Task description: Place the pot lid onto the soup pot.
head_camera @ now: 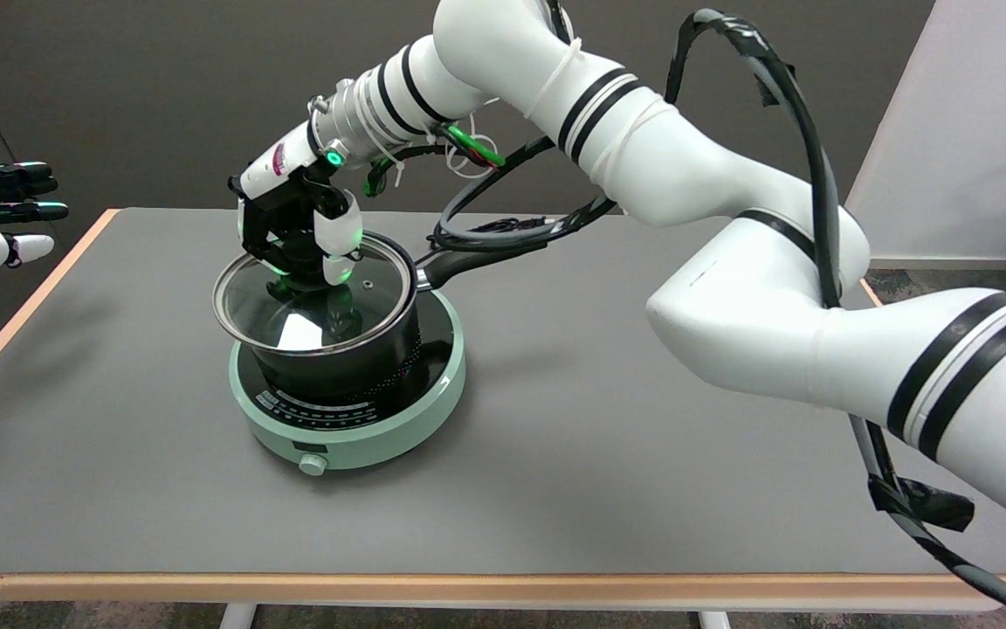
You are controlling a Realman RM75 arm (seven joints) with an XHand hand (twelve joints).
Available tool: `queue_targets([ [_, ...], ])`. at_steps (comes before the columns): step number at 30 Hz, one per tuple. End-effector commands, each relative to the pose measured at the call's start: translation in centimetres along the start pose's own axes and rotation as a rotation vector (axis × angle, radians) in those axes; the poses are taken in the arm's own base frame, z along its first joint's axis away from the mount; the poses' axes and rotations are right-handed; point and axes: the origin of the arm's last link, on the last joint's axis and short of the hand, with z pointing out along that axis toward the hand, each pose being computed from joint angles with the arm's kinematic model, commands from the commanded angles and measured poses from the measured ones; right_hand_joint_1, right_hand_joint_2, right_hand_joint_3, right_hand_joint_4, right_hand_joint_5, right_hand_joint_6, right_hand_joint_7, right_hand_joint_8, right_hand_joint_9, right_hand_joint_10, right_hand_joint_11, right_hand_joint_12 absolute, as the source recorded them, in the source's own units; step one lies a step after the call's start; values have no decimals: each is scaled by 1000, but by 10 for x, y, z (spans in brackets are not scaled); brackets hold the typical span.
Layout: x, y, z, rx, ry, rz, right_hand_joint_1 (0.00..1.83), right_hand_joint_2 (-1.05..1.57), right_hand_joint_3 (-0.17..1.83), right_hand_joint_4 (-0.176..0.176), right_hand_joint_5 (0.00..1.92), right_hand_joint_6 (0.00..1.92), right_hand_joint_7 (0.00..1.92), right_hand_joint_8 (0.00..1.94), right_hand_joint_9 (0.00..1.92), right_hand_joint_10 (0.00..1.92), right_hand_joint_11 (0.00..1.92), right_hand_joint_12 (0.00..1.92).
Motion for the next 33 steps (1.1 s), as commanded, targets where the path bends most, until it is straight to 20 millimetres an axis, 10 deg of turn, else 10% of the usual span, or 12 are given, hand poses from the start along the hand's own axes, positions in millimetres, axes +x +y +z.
queue_targets([
  [1, 1, 2, -2, -17, 8, -22, 1354, 934, 441, 176, 636, 1263, 896, 1242, 868, 1455, 716, 1809],
  [33, 0, -4, 1, -38, -20, -86, 1354, 934, 446, 176, 627, 1275, 892, 1251, 864, 1466, 703, 1823],
])
